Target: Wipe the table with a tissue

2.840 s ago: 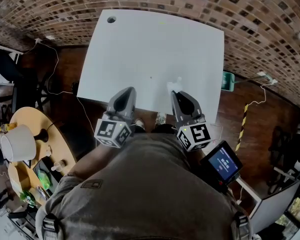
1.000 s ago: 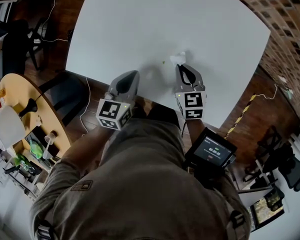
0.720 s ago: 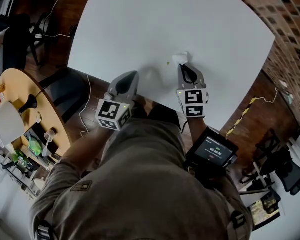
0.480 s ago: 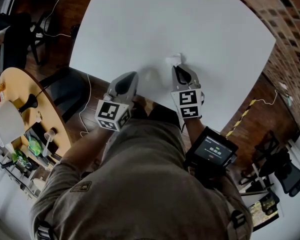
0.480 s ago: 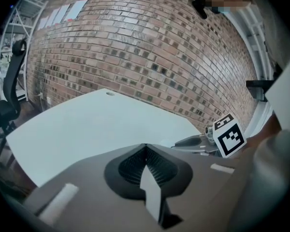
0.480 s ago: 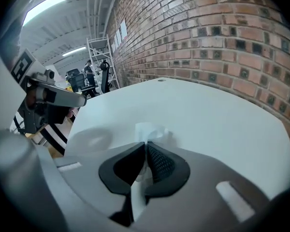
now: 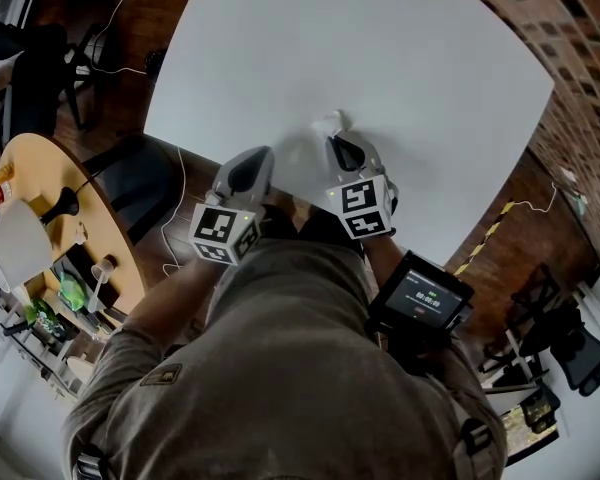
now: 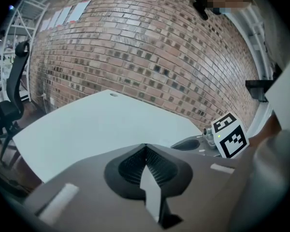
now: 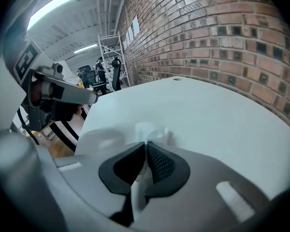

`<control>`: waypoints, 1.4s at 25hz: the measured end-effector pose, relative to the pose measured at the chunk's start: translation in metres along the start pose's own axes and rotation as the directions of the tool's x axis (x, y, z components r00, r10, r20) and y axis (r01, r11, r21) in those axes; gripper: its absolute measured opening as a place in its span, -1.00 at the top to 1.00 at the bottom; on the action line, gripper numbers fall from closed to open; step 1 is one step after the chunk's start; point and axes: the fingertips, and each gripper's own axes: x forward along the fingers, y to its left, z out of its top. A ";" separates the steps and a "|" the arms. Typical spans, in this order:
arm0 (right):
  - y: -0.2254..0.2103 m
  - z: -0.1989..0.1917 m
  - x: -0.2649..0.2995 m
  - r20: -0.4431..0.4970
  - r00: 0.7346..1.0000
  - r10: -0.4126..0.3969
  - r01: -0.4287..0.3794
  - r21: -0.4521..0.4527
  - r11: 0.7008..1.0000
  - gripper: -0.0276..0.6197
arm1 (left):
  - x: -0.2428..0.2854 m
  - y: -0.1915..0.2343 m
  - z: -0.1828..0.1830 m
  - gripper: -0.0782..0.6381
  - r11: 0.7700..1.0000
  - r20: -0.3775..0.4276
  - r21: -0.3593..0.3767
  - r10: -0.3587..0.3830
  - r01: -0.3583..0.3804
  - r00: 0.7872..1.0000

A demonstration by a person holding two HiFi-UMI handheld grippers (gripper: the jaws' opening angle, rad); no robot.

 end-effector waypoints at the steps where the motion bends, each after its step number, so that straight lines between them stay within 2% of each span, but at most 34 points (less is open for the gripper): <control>1: 0.000 0.000 0.000 -0.002 1.000 -0.001 0.001 0.002 1.000 0.83 | 0.000 0.000 0.000 0.78 1.000 0.000 0.001 -0.001 0.001 1.000; 5: -0.012 -0.004 -0.001 -0.012 1.000 -0.027 0.028 0.017 0.999 0.83 | 0.004 -0.001 0.002 0.78 1.000 0.002 0.004 -0.010 0.010 1.000; 14: -0.061 -0.014 -0.013 -0.028 0.990 -0.140 0.142 0.066 0.988 0.83 | 0.010 -0.005 0.003 0.78 1.000 0.010 0.009 -0.028 0.028 1.000; 17: -0.068 -0.014 -0.018 -0.030 0.989 -0.147 0.149 0.062 0.987 0.83 | 0.010 -0.011 0.004 0.78 1.000 0.007 0.004 -0.023 0.023 1.000; 25: -0.040 0.001 -0.004 -0.021 0.996 -0.084 0.084 0.019 0.996 0.83 | 0.001 0.000 0.008 0.78 1.000 0.025 -0.003 0.005 -0.005 1.000; 35: 0.016 0.004 0.008 -0.033 0.998 0.049 -0.050 -0.034 0.998 0.83 | 0.000 0.004 0.010 0.78 1.000 0.018 0.002 0.007 -0.007 1.000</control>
